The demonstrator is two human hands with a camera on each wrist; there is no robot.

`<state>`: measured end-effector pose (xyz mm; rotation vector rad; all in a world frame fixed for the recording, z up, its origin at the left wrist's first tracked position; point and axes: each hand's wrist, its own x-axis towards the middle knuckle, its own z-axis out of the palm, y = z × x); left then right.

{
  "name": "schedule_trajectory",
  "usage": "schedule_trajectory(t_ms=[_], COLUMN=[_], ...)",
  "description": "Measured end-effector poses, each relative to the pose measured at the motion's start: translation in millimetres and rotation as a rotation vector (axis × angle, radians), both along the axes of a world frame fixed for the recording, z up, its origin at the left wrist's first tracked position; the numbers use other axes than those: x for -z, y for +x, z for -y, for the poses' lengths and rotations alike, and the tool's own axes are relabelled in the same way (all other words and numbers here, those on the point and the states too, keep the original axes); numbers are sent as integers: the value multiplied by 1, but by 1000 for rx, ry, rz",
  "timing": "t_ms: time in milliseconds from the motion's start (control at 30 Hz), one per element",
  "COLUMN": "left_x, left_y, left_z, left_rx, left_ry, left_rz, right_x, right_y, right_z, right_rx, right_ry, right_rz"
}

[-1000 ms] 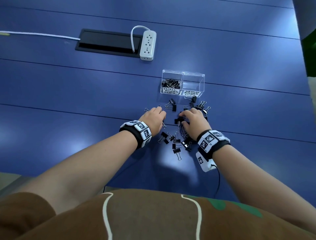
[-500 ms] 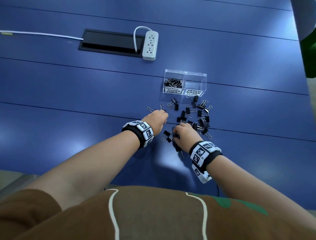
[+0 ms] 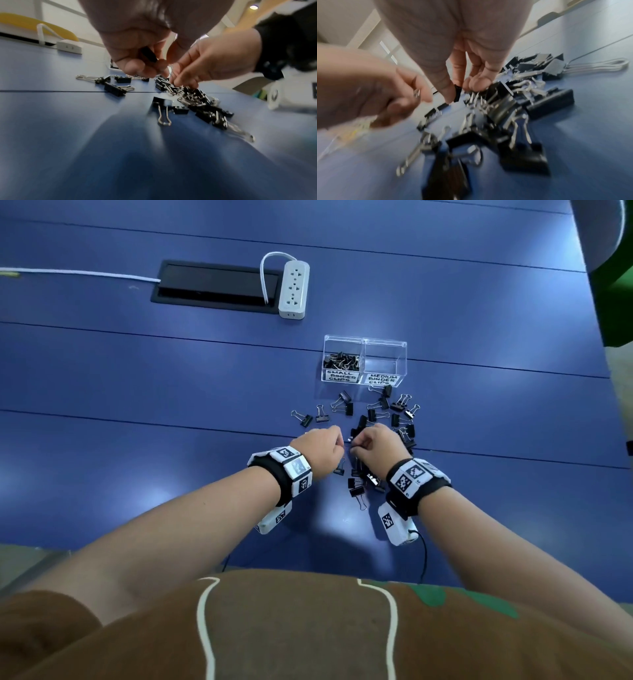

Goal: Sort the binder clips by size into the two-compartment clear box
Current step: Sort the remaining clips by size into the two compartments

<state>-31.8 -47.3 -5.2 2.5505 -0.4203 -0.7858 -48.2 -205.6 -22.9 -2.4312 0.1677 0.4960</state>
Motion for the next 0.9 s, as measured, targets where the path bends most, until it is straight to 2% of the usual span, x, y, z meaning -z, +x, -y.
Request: schedule_trajectory(t_ms=[67,133,300,400,433,567,633,700,767,900], left_x=[4,11,23,25,26,25,25,24,23,16], left_y=[-6,-11,-14,-14,-13,-13,-11,-9,-6,9], left_z=[3,7,11,12,12,11,12,13,12,11], left_rx=[120,220,324,348,350,287,258,276,270,33], left_ry=[90,168,284,293,290,251,247,261,259,122], left_rz=[65,135,243,249,250,212,211,219,222,113], right_x=[-4,-9,-18,-23,-24,-18,-13,-7,-3,-1], right_y=[3,3,-3,-12,-15,-33,-40,-44,-43,-38], right_z=[10,21,35,37,36,18,6,-4,-11,-18], right_rx=[116,260,521,522,446,-57,-226,-296,-314,-292], right_ry=[76,261,616,688,610,50,-162,-314,-385,-383], right_rz=[32,18,-112,-191,-200,-161,-185,-187,-171,-146])
